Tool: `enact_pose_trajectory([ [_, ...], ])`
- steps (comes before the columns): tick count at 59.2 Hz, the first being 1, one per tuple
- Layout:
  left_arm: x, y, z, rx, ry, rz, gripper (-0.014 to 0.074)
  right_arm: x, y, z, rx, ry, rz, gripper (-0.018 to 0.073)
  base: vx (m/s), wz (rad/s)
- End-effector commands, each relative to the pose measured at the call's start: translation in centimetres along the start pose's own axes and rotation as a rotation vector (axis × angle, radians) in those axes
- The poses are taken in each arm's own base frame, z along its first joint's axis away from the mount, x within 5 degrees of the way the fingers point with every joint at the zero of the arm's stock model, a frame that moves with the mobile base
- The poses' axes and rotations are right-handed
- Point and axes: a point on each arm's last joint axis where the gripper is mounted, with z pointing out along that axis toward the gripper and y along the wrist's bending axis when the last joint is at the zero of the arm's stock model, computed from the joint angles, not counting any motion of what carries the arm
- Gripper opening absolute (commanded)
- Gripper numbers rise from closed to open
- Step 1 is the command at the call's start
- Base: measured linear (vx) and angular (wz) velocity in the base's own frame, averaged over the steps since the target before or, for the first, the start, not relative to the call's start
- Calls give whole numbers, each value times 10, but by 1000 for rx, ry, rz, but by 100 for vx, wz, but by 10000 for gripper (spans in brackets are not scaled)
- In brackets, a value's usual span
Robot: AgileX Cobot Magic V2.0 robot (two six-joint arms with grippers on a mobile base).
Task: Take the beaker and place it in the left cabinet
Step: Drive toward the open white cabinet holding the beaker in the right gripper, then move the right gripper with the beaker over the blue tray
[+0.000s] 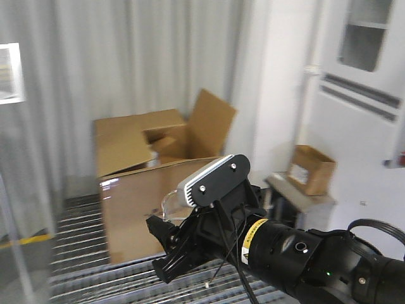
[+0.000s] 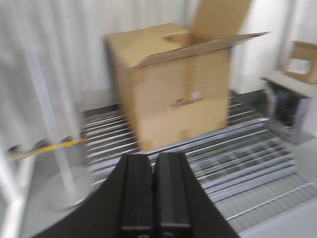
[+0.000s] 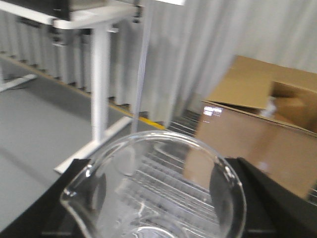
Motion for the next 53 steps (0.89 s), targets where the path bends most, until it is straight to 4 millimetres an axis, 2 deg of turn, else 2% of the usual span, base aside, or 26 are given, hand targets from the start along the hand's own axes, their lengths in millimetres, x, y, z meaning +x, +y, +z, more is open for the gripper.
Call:
enact_pose_trajectory([
  [1,-11,-1,-3,17,-105,-9,4,-30,-2,-11,-3,-157,-13,51,33,-83],
  [30,-11,-1,-3,17,-105,-9,4,-30,-2,-11,-3,-157,-13,51,28,-83],
  [53,-11,-1,-3,17,-105,-9,4,-30,-2,-11,-3,-157,-13,51,24,-61],
])
